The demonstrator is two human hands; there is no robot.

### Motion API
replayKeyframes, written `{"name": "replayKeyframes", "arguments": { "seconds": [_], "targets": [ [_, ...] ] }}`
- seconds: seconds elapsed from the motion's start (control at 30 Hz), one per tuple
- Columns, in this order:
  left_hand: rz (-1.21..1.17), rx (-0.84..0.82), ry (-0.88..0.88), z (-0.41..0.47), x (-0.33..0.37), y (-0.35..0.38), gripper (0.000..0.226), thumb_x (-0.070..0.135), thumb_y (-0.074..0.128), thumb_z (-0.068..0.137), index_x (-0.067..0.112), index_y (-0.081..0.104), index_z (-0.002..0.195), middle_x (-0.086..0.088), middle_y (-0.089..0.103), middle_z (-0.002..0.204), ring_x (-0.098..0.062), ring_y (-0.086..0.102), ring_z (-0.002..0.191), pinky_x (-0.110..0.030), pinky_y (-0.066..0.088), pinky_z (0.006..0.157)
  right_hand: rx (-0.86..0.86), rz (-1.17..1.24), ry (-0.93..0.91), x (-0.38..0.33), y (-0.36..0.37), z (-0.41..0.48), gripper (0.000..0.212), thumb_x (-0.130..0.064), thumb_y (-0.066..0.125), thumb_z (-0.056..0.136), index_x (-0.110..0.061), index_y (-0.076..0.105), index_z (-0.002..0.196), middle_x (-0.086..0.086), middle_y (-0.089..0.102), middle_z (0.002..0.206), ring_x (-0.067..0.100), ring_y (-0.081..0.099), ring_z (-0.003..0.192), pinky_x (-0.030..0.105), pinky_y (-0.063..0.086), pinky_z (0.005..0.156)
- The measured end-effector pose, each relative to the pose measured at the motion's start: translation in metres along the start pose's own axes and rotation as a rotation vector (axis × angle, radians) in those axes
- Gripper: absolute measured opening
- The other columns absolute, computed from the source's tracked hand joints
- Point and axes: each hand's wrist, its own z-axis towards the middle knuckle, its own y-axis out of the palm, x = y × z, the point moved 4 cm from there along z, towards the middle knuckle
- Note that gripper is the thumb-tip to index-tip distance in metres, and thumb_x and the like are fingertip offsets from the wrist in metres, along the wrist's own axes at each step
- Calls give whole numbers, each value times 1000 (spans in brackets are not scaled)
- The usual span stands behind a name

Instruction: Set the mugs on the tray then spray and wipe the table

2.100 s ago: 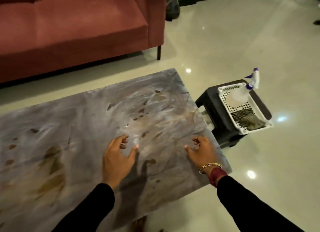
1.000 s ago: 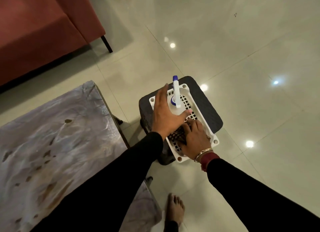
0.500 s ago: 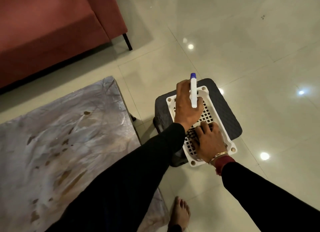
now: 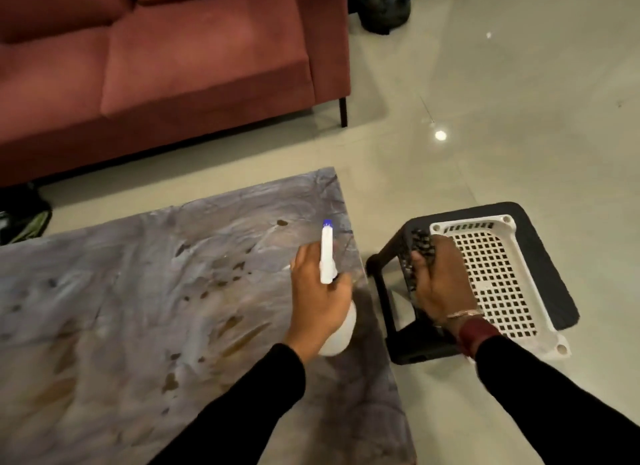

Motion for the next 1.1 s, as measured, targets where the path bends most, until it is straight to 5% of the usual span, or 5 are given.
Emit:
{"name": "replayKeyframes", "arguments": {
  "seconds": [0.1, 0.3, 0.63, 0.83, 1.1],
  "targets": [
    [1, -101, -275, -3, -37, -41, 34, -6, 62, 68, 22, 62, 88, -2, 65, 92, -22, 60, 77, -29, 46, 64, -125, -32, -63, -50, 57, 9, 24, -29, 50, 99, -7, 54, 106, 13, 55, 103, 32, 52, 98, 43, 43, 88],
    [63, -132, -196, -5, -90, -93, 36, -3, 62, 64, 23, 58, 88, 4, 55, 91, -16, 57, 81, -32, 48, 72, -330, -292, -195, -104, 154, 13, 29, -28, 57, 99, -4, 54, 115, 18, 58, 114, 36, 53, 106, 46, 47, 94],
    [94, -180, -312, 59, -105, -114, 14, 8, 54, 72, 13, 49, 84, -7, 59, 93, -29, 56, 86, -35, 43, 68, -148, -424, 65, -87, 212, -2, 53, -21, 77, 81, -3, 55, 127, 20, 61, 127, 44, 53, 122, 60, 43, 105],
    [96, -282, -319, 39, -125, -119, 21, 7, 60, 75, 23, 48, 82, -1, 55, 90, -18, 54, 78, -29, 35, 61, -2, -370, 94, -84, 203, 67, 40, -24, 63, 94, 2, 52, 123, 27, 58, 120, 45, 54, 111, 55, 48, 95],
    [60, -266, -364, 20, -158, -124, 21, 6, 59, 68, 16, 44, 79, -2, 50, 84, -19, 49, 72, -31, 38, 60, -277, -636, 61, -134, 285, 159, 67, -47, 25, 102, -18, 15, 162, 6, 15, 170, 30, 15, 156, 66, 13, 121]
  ]
}}
